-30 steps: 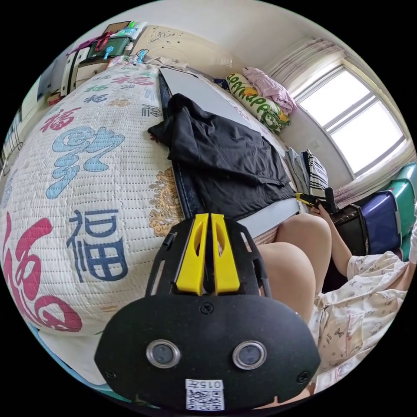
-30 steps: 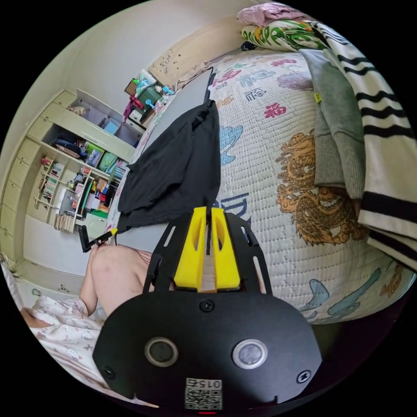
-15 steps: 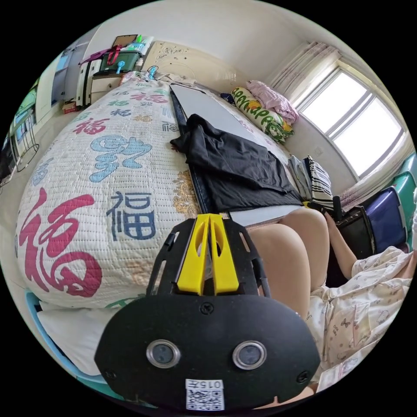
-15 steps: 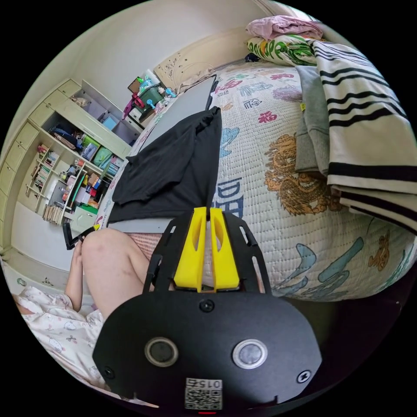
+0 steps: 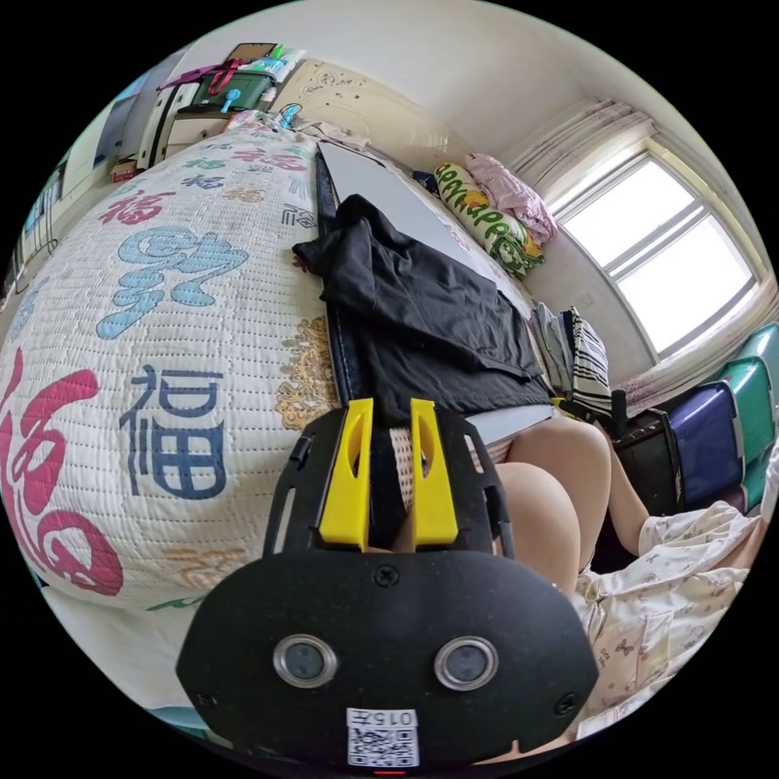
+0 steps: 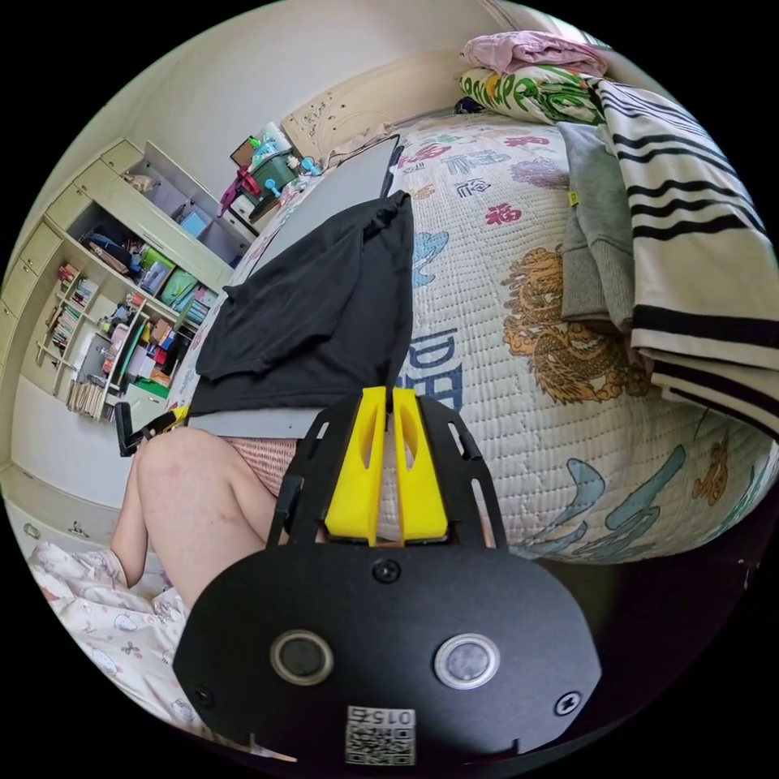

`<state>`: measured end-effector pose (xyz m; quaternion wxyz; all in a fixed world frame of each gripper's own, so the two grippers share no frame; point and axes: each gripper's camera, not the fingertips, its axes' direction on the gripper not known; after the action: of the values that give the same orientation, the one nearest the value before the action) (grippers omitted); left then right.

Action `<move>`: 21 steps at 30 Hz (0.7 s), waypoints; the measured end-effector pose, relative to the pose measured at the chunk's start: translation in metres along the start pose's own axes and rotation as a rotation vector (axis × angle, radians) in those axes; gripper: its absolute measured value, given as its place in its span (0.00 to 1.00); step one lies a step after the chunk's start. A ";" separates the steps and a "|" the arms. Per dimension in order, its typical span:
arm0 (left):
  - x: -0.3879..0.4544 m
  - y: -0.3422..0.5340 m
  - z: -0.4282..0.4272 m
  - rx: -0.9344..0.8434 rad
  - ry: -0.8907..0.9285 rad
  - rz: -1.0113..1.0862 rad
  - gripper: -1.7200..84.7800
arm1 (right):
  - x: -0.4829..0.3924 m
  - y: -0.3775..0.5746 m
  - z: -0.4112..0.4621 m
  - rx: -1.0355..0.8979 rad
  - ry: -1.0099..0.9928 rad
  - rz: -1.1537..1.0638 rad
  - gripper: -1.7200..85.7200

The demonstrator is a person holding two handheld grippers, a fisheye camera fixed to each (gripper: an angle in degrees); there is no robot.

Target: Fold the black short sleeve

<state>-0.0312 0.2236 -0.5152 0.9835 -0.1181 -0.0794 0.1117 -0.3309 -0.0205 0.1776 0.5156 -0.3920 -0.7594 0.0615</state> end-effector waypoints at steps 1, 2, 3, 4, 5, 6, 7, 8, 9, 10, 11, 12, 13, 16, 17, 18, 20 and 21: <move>0.003 0.003 0.004 -0.015 0.005 0.010 0.09 | 0.004 0.004 0.004 0.002 -0.004 0.005 0.02; 0.005 0.005 0.005 -0.015 -0.003 0.016 0.08 | 0.006 0.005 0.006 0.004 -0.005 0.008 0.02; 0.008 0.008 0.007 -0.019 -0.032 0.026 0.06 | 0.010 0.010 0.009 0.009 -0.009 0.013 0.02; 0.009 0.012 0.009 -0.026 -0.045 0.026 0.04 | 0.014 0.014 0.012 0.012 -0.014 0.017 0.02; 0.009 0.014 0.009 -0.023 -0.041 0.027 0.03 | 0.016 0.016 0.013 0.013 -0.016 0.019 0.02; 0.008 0.020 0.007 -0.007 -0.032 0.035 0.03 | 0.020 0.020 0.014 0.014 -0.021 0.021 0.02; 0.008 0.028 0.002 0.017 -0.033 0.036 0.02 | 0.024 0.025 0.015 0.017 -0.024 0.021 0.02; 0.007 0.032 -0.002 0.029 -0.030 0.038 0.02 | 0.026 0.027 0.014 0.020 -0.025 0.019 0.02; 0.007 0.041 -0.008 0.049 -0.019 0.041 0.02 | 0.029 0.033 0.012 0.030 -0.028 0.012 0.01; 0.008 0.050 -0.015 0.060 -0.020 0.047 0.02 | 0.033 0.040 0.010 0.041 -0.031 0.006 0.01; 0.009 0.054 -0.017 0.061 -0.023 0.052 0.02 | 0.035 0.043 0.009 0.044 -0.032 0.002 0.01; 0.012 0.063 -0.021 0.057 -0.031 0.070 0.02 | 0.039 0.051 0.008 0.043 -0.035 -0.003 0.01; 0.015 0.073 -0.024 0.050 -0.041 0.088 0.02 | 0.043 0.060 0.009 0.040 -0.036 -0.008 0.01; 0.022 0.098 -0.021 0.025 -0.084 0.144 0.02 | 0.054 0.085 0.021 0.024 -0.027 -0.020 0.01; 0.023 0.102 -0.019 0.016 -0.091 0.157 0.02 | 0.056 0.090 0.025 0.019 -0.023 -0.026 0.01; 0.022 0.110 -0.013 -0.006 -0.101 0.174 0.02 | 0.060 0.100 0.033 0.005 -0.014 -0.040 0.02; 0.018 0.120 -0.009 -0.034 -0.114 0.187 0.02 | 0.068 0.111 0.047 -0.044 -0.001 -0.050 0.02; 0.015 0.125 -0.011 -0.041 -0.136 0.189 0.02 | 0.073 0.118 0.052 -0.068 0.019 -0.057 0.02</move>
<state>-0.0398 0.3433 -0.5554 0.9582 -0.1375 -0.1368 0.2101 -0.3230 0.1246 0.1492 0.5105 -0.3881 -0.7671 0.0173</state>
